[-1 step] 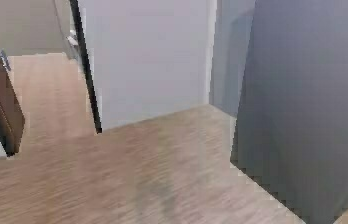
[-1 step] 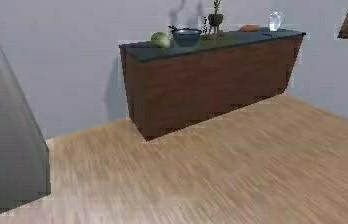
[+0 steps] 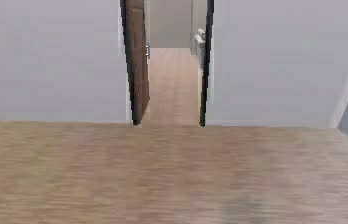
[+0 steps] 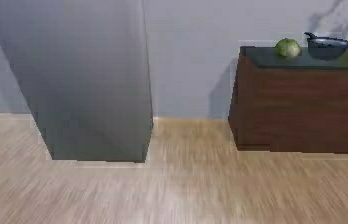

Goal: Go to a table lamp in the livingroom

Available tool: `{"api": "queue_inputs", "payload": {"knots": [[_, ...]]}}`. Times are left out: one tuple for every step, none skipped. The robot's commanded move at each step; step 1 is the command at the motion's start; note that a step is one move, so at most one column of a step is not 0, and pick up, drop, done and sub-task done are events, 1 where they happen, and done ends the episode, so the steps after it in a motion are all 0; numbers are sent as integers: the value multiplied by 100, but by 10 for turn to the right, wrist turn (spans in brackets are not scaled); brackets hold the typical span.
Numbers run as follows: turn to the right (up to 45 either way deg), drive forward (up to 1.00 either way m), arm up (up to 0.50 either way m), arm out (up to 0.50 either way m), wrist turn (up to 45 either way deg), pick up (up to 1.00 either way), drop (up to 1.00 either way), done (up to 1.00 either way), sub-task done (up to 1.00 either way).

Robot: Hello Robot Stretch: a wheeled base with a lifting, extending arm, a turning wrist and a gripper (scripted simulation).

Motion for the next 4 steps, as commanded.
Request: {"api": "queue_inputs", "payload": {"knots": [[0,100,0,0,0,0,0,0,0],[0,100,0,0,0,0,0,0,0],[-30,0,0,0,0,0,0,0,0],[0,100,0,0,0,0,0,0,0]]}}
